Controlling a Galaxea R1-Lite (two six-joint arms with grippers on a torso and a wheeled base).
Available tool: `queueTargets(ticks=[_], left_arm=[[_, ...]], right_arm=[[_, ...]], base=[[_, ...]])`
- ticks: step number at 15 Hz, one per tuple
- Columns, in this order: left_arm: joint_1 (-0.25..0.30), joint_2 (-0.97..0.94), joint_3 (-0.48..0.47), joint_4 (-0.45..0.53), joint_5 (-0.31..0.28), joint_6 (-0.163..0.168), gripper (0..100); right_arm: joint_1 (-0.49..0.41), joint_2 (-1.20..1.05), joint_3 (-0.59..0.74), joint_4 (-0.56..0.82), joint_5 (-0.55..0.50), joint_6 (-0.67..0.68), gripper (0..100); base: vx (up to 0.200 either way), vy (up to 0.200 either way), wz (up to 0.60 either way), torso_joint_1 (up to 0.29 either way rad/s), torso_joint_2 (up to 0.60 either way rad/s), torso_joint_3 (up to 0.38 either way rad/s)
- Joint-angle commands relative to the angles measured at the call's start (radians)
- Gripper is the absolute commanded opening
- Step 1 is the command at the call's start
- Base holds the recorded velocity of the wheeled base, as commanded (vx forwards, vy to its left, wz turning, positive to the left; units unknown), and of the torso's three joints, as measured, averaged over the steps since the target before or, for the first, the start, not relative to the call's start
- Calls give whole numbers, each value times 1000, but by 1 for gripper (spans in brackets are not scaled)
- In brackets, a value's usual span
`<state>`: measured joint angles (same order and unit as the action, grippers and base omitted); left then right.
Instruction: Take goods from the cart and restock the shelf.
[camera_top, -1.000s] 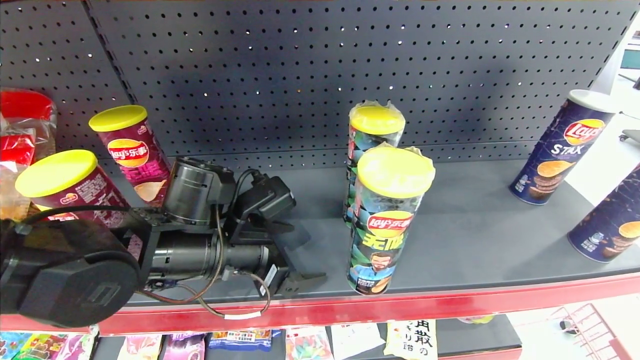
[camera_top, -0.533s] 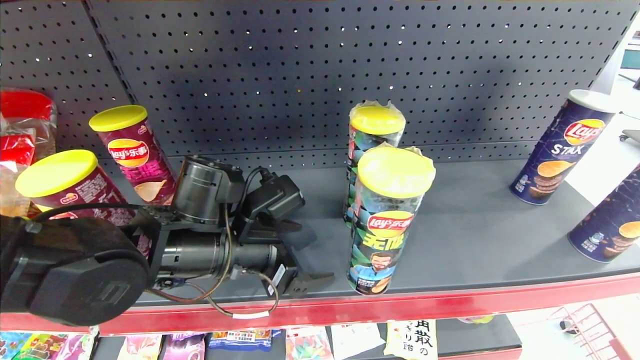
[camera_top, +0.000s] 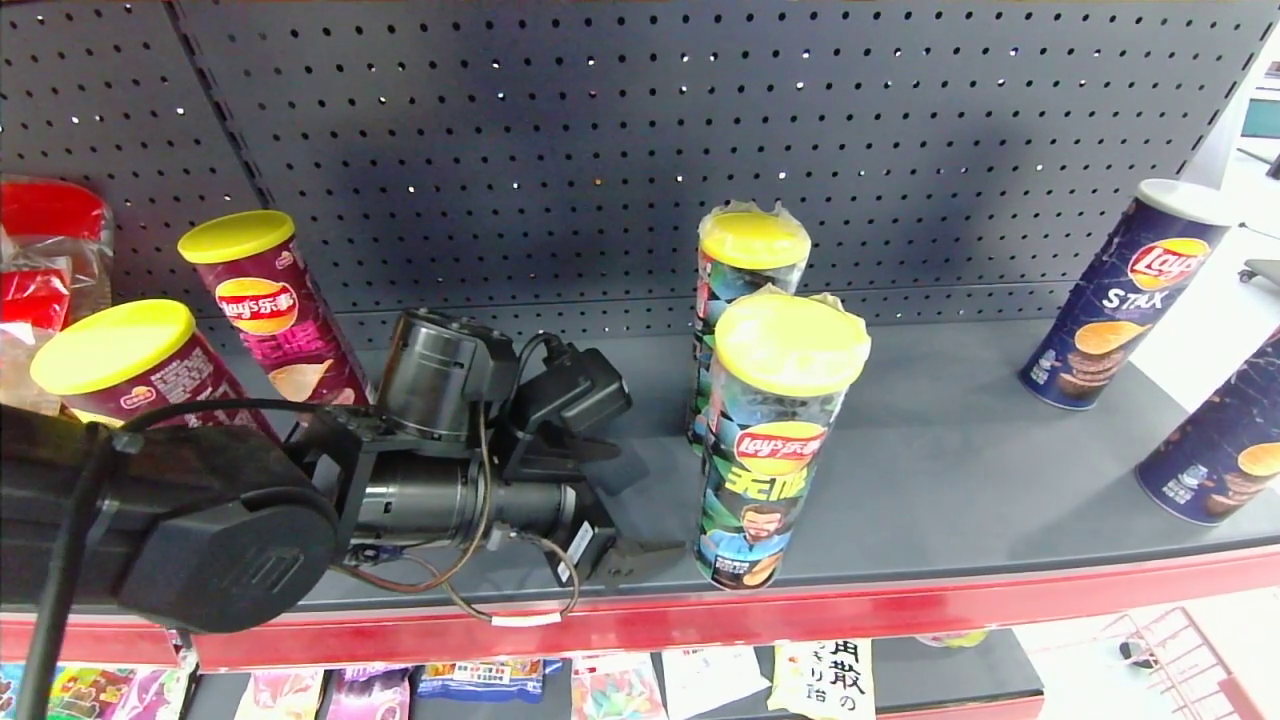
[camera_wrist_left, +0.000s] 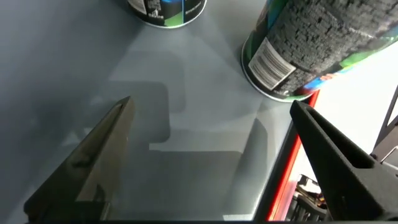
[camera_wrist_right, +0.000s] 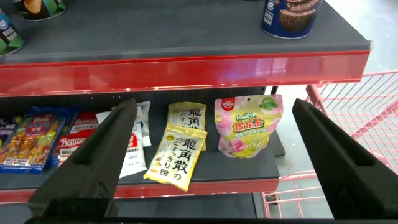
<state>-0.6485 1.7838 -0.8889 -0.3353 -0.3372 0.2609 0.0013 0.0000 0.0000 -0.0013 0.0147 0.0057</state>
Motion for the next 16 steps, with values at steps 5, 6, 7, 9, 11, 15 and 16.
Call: queueTargets(ticks=[5,6,7,9,11,15,16], left_arm=[[-5,29,-35,-1,0,0,100],[-5,31,-36,-1,0,0,100],[-5,31,-36,-1,0,0,100],[-5,37,-36,-1,0,0,100],[-5,37,-42,-1,0,0,100],[-5,43,-50,-1,0,0,100],[-5,43,-50,-1,0,0,100]], right_arm=[[0,0,0,0,1,0,100],[0,0,0,0,-1,0,100],[0,0,0,0,-1,0,100],[0,0,0,0,-1,0,100],[0,0,0,0,-1,0,100],[0,0,0,0,1,0,100],[0,0,0,0,-1,2,100]], base=[[0,0,0,0,0,0],[0,0,0,0,0,0],[0,0,0,0,0,0],[0,0,0,0,0,0],[0,0,0,0,0,0],[0,0,0,0,0,0],[0,0,0,0,0,0]])
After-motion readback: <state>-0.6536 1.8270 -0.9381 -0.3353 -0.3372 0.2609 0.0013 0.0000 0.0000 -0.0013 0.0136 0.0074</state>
